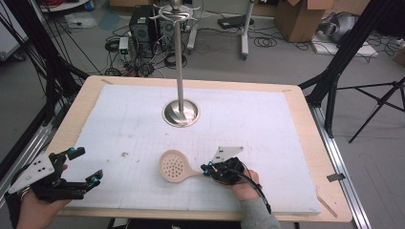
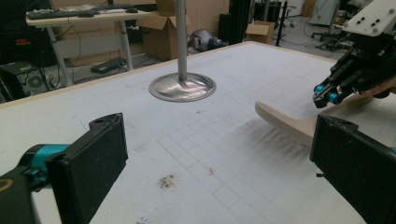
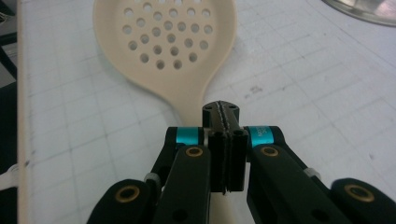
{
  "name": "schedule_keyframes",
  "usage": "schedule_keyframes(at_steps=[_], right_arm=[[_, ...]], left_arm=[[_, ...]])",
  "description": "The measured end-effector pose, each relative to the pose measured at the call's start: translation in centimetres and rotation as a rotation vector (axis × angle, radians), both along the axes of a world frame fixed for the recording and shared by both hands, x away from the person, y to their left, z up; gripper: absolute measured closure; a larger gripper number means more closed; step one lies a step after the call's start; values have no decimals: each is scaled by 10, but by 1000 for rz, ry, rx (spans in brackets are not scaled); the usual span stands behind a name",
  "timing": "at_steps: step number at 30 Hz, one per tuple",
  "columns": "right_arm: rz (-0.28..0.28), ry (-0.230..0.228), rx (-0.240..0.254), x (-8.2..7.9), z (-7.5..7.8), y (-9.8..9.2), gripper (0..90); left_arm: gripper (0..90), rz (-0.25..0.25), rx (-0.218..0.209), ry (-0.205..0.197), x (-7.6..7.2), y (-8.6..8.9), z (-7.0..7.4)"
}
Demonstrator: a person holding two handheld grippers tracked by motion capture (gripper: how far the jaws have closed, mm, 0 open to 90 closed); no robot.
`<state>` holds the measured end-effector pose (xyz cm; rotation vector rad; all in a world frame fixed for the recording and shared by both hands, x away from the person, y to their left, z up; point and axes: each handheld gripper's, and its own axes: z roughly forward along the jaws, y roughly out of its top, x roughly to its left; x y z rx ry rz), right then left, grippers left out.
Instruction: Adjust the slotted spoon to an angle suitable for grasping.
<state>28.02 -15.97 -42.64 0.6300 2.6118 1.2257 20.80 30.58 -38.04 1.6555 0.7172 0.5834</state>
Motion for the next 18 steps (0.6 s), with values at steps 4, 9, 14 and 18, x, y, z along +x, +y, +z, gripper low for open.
schedule_keyframes(at_steps=[4, 9, 14, 18], right_arm=[[-20, -2, 17, -10, 0, -14, 900], [-24, 4, 40, -20, 2, -30, 900], [-33, 25, 26, -27, -1, -40, 900], [-7, 48, 23, -30, -4, -45, 900]], left_arm=[[45, -13, 0, 1, 5, -4, 0], [45, -31, 1, 4, 10, -9, 0], [45, -46, 7, 11, 15, -14, -2], [45, -55, 8, 12, 17, -15, -2]])
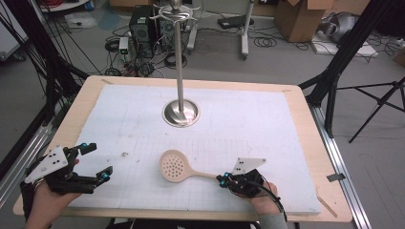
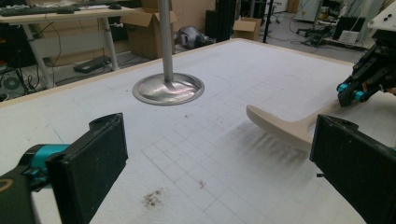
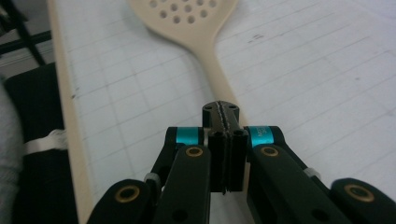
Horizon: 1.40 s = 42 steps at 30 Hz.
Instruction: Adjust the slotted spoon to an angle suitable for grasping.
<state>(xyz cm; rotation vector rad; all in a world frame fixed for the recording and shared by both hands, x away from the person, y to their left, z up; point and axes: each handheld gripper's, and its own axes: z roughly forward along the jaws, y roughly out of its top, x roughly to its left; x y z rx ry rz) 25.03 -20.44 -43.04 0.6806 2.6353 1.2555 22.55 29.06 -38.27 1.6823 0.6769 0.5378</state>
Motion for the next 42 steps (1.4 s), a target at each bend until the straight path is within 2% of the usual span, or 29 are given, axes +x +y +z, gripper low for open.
schedule_keyframes(at_steps=[3, 7, 8, 9, 11, 17, 24, 30, 42], right_arm=[[7, 18, -23, -1, -3, -3, 900], [-15, 39, -57, 1, -8, -8, 900], [-19, 53, -43, 2, -9, -9, 900], [-26, 49, -42, 3, -9, -10, 900], [-40, 30, -75, 3, -8, -8, 900], [-65, 19, -72, 7, -9, -12, 900], [-135, 6, -67, 18, -10, -16, 900], [-170, -1, -69, 28, -12, -16, 900], [-237, -28, -84, 49, -12, -6, 900]], left_arm=[[45, -3, -5, 1, 1, -1, 0], [45, -5, -3, 5, 2, -1, -1], [45, -4, -4, 6, 2, -1, -1], [45, -3, -3, 5, 3, -1, -2], [45, -3, -1, 6, 2, -1, -2], [45, 1, 1, 7, 0, 0, -3], [45, 18, 5, 9, -5, 3, -4], [45, 40, 11, 10, -12, 9, -4], [45, 90, 19, 12, -28, 21, -5]])
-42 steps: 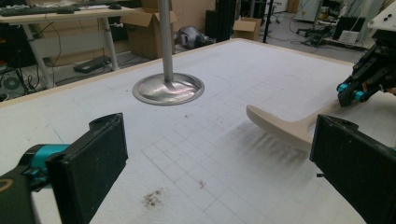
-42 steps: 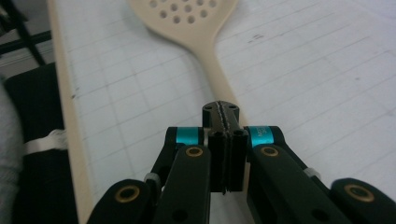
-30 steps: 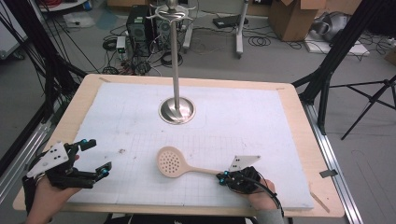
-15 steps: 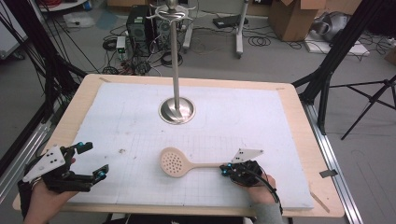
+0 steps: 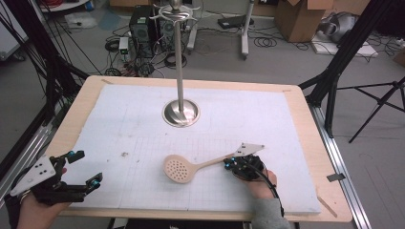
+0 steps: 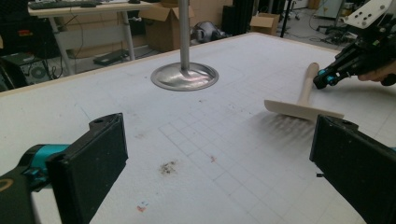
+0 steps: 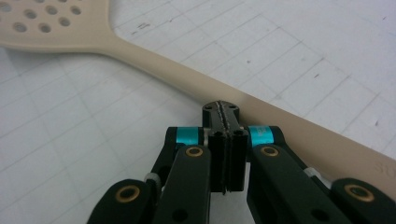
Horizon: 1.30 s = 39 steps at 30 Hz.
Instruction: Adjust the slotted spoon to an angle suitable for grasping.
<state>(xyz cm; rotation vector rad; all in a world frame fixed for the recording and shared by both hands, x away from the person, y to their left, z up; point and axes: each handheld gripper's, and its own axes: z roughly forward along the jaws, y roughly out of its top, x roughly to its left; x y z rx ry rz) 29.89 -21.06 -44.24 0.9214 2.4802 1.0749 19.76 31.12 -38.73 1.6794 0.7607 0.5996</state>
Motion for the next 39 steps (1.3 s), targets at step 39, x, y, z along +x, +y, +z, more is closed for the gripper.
schedule_keyframes(at_steps=[39], right_arm=[[22, -64, 11, 41, -5, 50, 900]], left_arm=[[45, 122, 15, 6, -42, 26, -3]])
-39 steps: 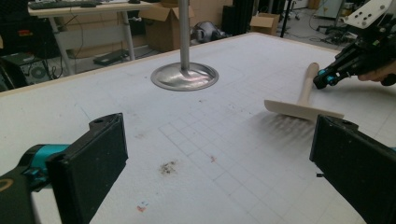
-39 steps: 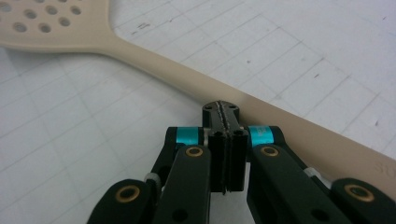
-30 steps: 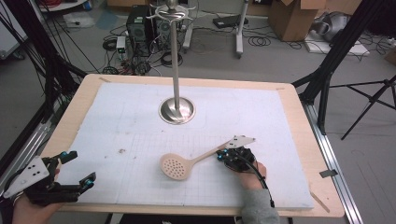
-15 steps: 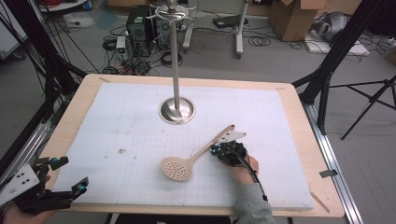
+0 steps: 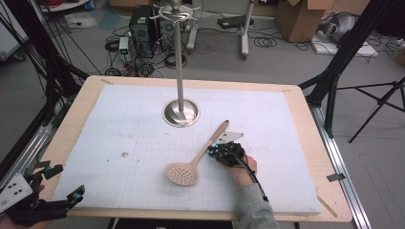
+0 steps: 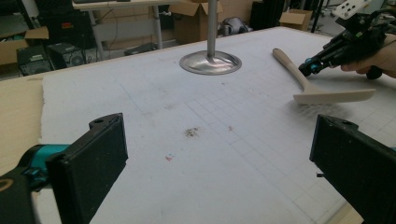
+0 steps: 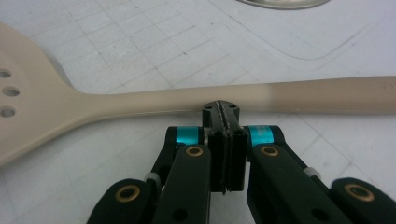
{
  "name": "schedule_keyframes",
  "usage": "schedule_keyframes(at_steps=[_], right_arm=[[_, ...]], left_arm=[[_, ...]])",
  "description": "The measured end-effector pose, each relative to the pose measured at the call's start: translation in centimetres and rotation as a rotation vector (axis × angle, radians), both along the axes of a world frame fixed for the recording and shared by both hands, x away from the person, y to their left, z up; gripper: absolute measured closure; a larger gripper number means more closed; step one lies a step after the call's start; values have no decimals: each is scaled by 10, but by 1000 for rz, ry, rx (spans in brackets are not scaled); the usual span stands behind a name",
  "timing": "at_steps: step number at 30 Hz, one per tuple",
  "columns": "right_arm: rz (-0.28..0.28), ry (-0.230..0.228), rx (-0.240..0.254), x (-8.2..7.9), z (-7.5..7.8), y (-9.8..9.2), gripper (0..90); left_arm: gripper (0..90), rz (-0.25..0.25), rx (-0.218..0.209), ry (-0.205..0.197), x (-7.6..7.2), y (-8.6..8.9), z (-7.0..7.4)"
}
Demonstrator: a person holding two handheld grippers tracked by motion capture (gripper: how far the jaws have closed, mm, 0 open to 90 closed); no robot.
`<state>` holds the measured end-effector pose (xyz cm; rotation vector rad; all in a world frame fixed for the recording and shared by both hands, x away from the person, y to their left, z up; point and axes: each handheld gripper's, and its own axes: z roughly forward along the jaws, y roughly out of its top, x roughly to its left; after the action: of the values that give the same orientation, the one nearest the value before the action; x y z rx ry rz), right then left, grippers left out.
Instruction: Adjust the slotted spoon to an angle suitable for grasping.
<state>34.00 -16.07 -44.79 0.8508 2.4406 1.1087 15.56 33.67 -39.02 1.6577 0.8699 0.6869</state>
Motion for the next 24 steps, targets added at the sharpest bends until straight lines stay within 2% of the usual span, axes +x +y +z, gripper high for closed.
schedule_keyframes(at_steps=[6, 9, 12, 14, 17, 24], right_arm=[[14, -19, -16, -1, 3, 6, 900], [44, -28, -5, -4, 8, 12, 900], [73, -36, -21, -7, 11, 21, 900], [88, -19, 18, -7, 13, 22, 900], [106, -18, 38, -7, 13, 25, 900], [151, -10, 12, -9, 10, 42, 900]], left_arm=[[45, 8, -4, -4, -2, 2, 1], [45, 9, -4, -2, -3, 3, 0], [45, 9, -2, -1, -3, 3, 0], [45, 10, -3, -1, -3, 4, 0], [45, 12, -4, 1, -4, 3, -1], [45, 16, -1, 3, -5, 4, -1]])
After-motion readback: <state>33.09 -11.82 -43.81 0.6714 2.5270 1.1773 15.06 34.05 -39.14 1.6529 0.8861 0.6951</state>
